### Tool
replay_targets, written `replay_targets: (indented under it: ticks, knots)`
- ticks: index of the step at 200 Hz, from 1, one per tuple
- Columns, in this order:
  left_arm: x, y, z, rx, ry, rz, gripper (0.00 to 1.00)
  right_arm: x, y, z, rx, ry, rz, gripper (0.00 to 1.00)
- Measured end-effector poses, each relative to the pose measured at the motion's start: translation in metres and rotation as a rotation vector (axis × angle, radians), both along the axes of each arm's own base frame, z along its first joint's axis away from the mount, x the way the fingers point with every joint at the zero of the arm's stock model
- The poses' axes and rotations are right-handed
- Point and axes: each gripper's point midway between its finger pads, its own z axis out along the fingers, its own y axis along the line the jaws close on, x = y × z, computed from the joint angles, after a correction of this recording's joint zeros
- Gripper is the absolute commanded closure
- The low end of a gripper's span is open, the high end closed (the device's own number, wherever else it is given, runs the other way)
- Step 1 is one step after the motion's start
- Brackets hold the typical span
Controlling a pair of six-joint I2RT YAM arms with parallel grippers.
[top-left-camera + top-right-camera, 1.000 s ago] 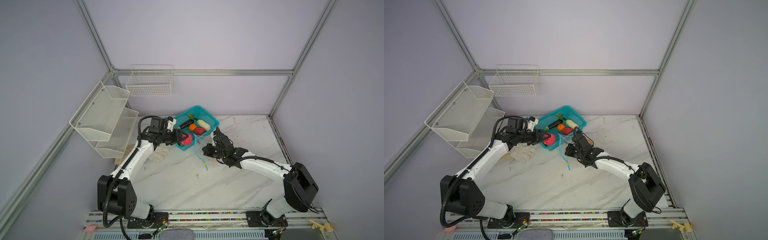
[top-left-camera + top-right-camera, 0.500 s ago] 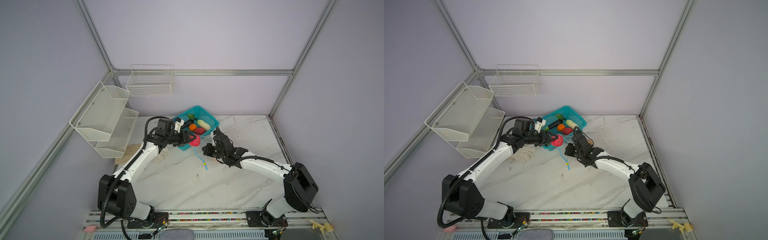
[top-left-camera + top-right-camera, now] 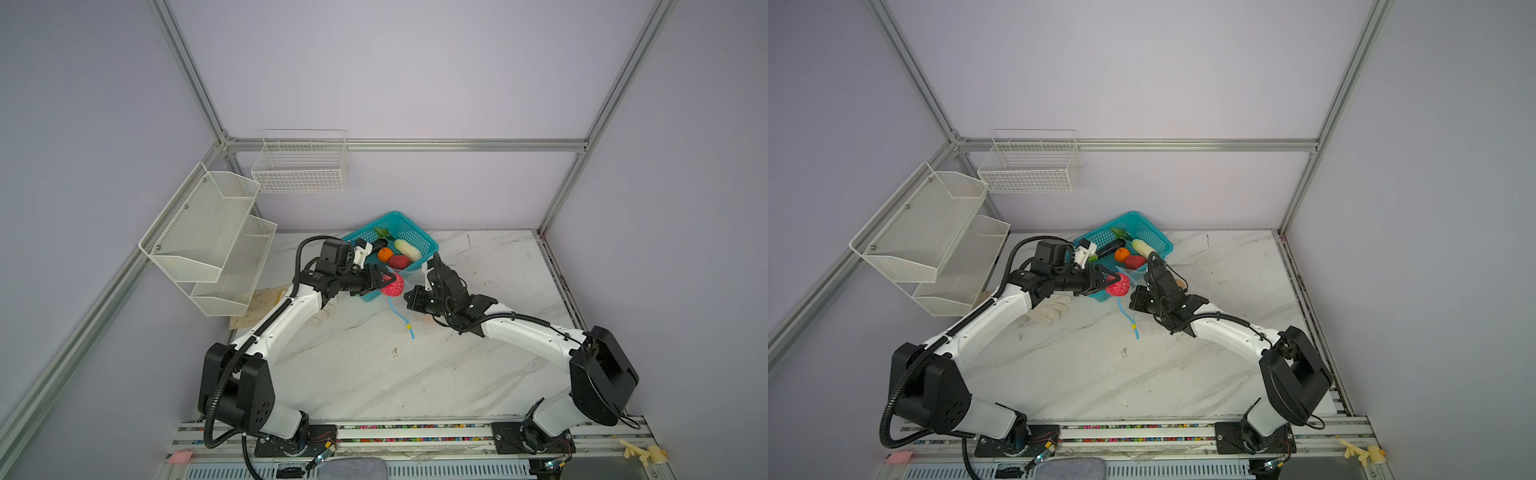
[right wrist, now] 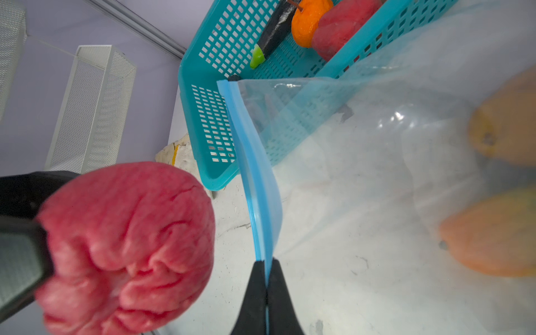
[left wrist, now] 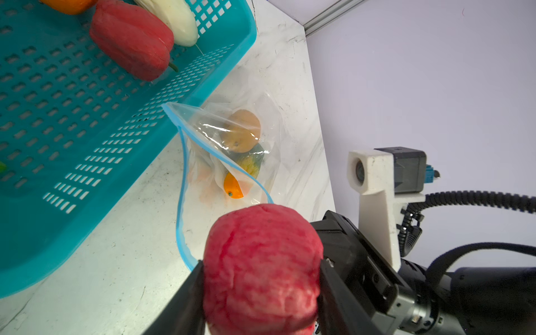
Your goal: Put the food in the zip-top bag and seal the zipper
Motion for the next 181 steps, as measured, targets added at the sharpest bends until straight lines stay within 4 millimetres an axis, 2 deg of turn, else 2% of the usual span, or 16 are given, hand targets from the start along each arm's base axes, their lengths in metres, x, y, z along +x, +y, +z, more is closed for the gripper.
replay_targets:
  ticks: [59, 181]
  knots:
    - [-0.002, 0.000, -0.010, 0.006, 0.015, 0.001, 0.48, 0.000, -0.001, 0.007, 0.011, -0.012, -0.001, 1.00]
    - [0.000, 0.000, -0.025, 0.021, 0.048, 0.002, 0.48, 0.000, 0.000, 0.008, 0.015, -0.017, -0.002, 1.00]
